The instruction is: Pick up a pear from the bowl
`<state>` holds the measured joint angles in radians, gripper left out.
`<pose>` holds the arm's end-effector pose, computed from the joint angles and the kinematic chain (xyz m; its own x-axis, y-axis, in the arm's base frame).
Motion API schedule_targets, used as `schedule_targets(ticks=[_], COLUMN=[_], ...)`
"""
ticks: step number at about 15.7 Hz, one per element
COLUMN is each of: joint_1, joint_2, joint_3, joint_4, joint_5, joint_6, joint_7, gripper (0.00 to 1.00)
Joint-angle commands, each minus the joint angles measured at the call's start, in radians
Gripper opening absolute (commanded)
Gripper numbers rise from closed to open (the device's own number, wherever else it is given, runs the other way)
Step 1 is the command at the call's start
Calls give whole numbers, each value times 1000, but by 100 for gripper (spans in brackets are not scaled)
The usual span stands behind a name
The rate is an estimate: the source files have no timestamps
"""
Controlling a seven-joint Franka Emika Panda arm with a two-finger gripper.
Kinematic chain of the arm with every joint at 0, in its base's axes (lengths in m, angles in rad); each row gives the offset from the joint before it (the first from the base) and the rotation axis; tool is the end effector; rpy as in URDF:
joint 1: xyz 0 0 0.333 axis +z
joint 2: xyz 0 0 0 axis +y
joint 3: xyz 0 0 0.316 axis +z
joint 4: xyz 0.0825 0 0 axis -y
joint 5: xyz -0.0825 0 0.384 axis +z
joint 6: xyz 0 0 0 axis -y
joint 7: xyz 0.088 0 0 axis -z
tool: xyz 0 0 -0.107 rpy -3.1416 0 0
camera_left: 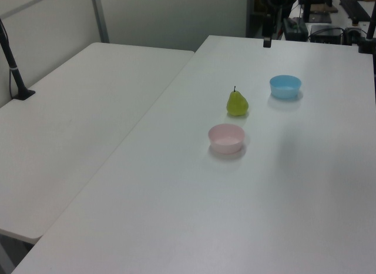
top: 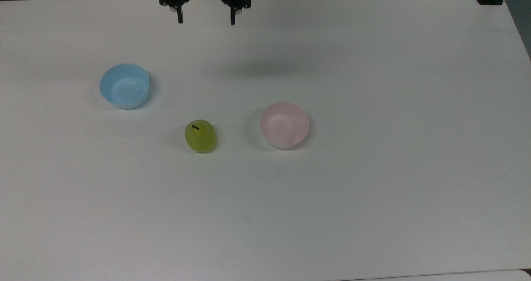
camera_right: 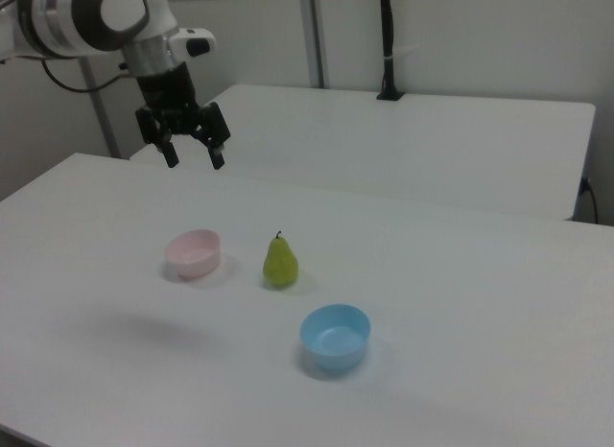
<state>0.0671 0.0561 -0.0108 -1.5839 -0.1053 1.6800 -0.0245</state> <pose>0.5808 0.0227 0.5968 0.9951 0.0920 0.0368 0.0876 -0.9905 0.1064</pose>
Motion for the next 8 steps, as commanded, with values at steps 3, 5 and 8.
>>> schedule_targets(ticks=[3,5,8], joint_1=[13,10,2], joint_2=[-65,-70,-96], joint_3=[-3,-5,-6], joint_4=[-51,-51,-71], joint_5=[25,41,82], joint_6=[-10,-22,-51], joint_7=[20,20,20], gripper=[100,100,100])
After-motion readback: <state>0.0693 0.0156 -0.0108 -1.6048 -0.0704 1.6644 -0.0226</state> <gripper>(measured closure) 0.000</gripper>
